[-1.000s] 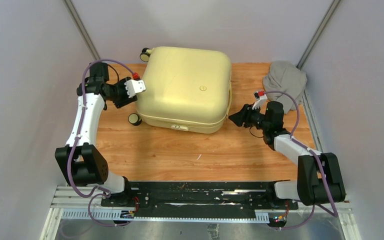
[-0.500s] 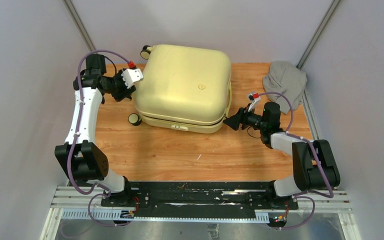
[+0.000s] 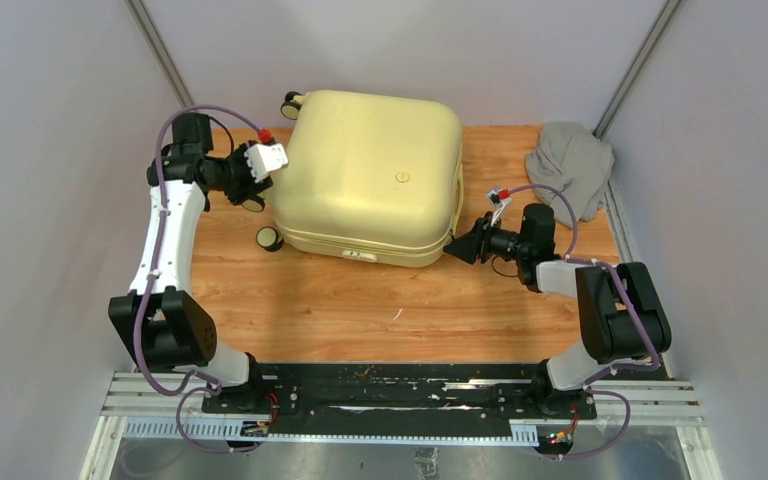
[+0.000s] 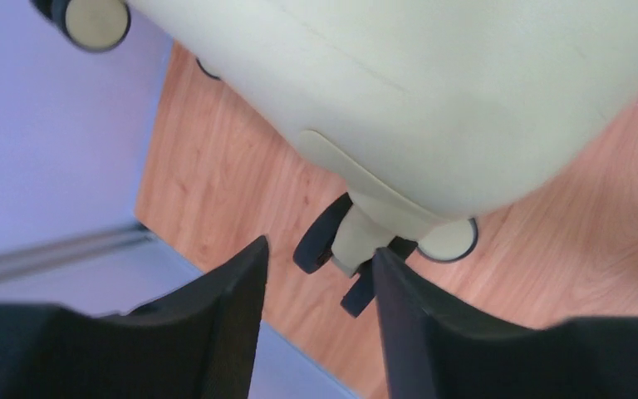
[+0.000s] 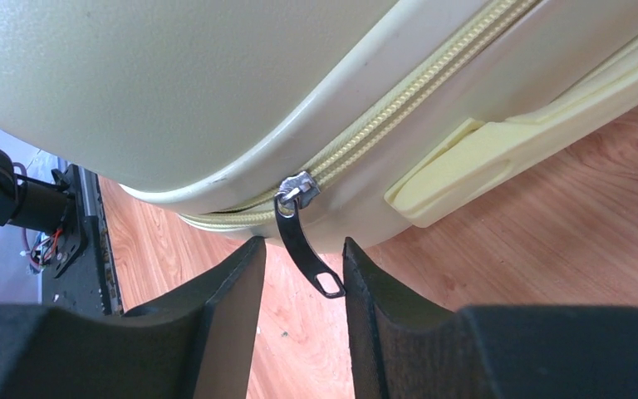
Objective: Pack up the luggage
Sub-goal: Zip the luggage at the center of the board.
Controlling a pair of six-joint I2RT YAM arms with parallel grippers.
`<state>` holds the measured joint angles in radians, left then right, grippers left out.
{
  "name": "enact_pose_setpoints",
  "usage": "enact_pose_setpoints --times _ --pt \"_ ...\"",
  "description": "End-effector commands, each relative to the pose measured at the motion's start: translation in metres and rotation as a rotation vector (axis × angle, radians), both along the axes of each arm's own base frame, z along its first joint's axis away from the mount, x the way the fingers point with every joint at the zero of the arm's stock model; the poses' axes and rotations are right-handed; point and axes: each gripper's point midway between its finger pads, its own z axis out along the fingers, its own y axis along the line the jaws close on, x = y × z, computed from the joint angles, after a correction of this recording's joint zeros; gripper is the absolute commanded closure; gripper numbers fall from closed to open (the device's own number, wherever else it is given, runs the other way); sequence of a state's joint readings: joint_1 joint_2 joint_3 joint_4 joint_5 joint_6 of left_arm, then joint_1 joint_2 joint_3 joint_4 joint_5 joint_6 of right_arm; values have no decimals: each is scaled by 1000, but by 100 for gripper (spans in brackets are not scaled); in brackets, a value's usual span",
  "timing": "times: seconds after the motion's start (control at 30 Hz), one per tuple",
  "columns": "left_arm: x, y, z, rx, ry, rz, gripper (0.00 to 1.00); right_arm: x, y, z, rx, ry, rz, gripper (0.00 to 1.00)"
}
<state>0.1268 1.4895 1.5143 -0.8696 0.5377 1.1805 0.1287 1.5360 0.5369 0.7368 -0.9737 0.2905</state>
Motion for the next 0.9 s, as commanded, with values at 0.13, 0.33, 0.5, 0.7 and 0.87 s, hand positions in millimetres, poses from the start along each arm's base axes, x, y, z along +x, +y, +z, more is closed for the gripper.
enact_pose_setpoints --times 0.13,0.33,0.5,0.7,0.87 --pt "-34 7 -40 201 74 -189 8 8 6 13 -18 -55 17 63" --pt "-5 8 -45 192 90 -200 0 5 6 16 -29 -62 19 67" --pt "8 2 -60 213 124 -225 2 4 5 16 -40 -61 20 71" --pt "19 -4 -60 196 152 -179 40 8 3 17 -57 -71 5 84" --pt "13 -8 -43 187 106 -187 67 11 0 17 -77 -81 -24 93"
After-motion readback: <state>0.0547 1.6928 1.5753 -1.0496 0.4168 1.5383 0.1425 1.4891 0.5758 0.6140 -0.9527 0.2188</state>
